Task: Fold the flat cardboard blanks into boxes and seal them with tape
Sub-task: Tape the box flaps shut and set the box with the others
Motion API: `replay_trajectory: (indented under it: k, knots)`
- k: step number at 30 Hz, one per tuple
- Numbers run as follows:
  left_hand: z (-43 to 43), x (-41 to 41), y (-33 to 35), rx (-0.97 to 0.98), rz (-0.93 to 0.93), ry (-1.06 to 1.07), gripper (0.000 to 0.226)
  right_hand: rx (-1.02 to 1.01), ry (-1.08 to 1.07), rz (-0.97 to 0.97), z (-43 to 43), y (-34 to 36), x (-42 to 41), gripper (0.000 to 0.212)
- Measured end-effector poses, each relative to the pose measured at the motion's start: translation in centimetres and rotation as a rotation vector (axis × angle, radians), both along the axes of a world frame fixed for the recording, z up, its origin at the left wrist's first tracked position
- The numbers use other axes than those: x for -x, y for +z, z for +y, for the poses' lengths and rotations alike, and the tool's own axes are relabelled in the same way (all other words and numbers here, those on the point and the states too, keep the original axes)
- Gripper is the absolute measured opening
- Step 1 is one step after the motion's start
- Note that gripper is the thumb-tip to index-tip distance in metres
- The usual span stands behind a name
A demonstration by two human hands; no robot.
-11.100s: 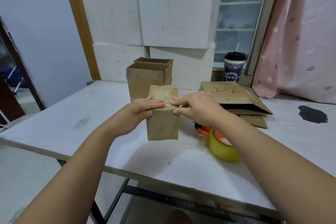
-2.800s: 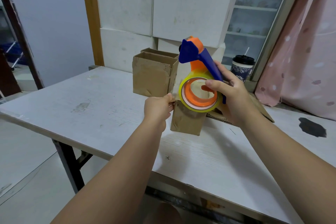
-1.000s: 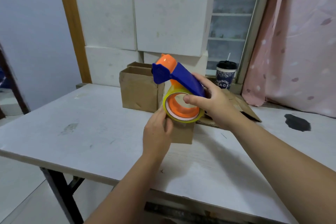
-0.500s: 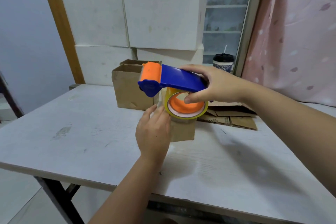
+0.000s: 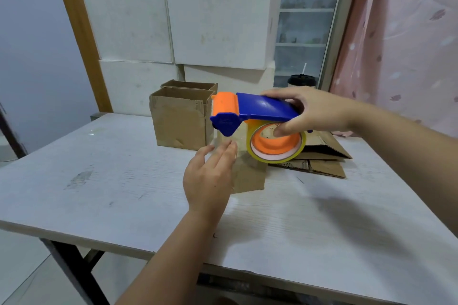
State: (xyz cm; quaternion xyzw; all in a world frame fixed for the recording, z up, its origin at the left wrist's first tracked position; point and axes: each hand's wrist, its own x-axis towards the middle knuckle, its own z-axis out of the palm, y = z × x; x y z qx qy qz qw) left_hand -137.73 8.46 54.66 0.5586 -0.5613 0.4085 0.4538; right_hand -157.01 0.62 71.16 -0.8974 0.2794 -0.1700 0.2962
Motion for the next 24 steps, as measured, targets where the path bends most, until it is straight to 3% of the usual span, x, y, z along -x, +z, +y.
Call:
replay_trajectory:
  k: [4,15,24]
  knots:
    - [0.2,0.1,0.0,-0.027,0.041,0.007,0.029,-0.071,0.037,-0.112,0.0,-0.7,0.0,0.071]
    - [0.5,0.5,0.2,-0.054,0.041,0.015,0.028,-0.003,-0.051,-0.541,0.4,-5.1,-0.6,0.046]
    - [0.7,0.2,0.7,-0.068,0.007,0.034,0.032,0.058,0.008,-0.353,0.0,-3.0,0.3,0.054]
